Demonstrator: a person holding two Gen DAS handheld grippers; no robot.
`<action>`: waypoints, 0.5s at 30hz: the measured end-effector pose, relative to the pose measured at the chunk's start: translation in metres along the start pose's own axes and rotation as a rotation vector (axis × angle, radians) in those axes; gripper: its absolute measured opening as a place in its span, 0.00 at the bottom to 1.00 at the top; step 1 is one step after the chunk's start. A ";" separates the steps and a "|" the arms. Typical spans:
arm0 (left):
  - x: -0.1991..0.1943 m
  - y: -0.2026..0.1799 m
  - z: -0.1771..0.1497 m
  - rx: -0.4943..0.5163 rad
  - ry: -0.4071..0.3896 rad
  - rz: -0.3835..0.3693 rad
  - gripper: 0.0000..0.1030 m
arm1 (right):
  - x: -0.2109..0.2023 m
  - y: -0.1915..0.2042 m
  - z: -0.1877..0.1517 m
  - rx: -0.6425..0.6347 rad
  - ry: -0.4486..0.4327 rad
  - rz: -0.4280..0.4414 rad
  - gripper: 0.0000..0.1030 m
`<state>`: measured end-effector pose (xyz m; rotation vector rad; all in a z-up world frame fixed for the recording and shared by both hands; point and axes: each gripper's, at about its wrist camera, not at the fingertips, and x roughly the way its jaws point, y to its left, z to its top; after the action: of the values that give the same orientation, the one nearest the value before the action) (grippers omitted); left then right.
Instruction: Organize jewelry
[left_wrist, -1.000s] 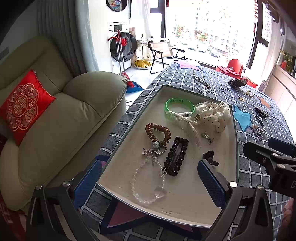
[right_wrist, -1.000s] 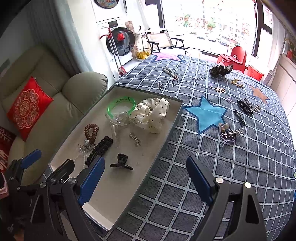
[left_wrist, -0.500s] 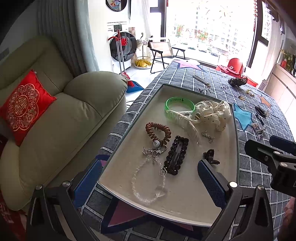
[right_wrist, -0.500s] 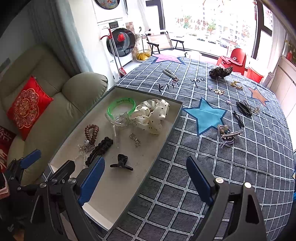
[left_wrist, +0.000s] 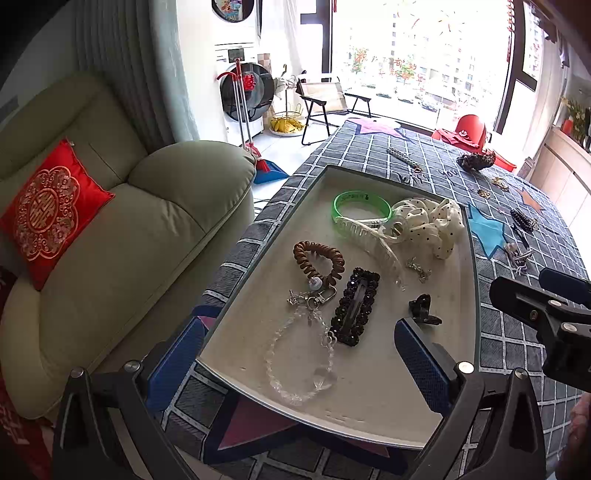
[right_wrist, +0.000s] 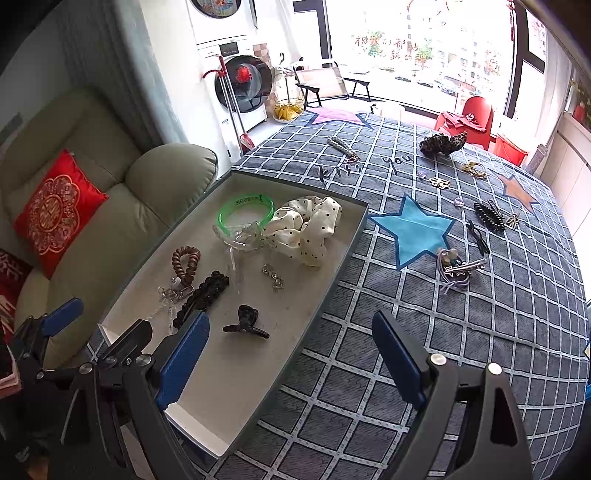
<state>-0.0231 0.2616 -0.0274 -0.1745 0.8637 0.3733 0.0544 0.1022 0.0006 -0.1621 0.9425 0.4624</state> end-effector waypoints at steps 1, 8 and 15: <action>0.000 0.000 0.000 0.000 0.000 0.000 1.00 | 0.000 0.000 0.000 0.001 0.001 0.000 0.89; 0.000 0.003 0.000 -0.003 0.005 0.008 1.00 | 0.000 0.001 0.000 0.001 0.002 0.002 0.89; 0.000 0.003 0.000 -0.001 0.005 0.011 1.00 | 0.000 0.006 -0.003 -0.005 0.005 0.009 0.89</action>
<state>-0.0243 0.2644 -0.0273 -0.1723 0.8695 0.3835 0.0499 0.1063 -0.0006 -0.1641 0.9467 0.4728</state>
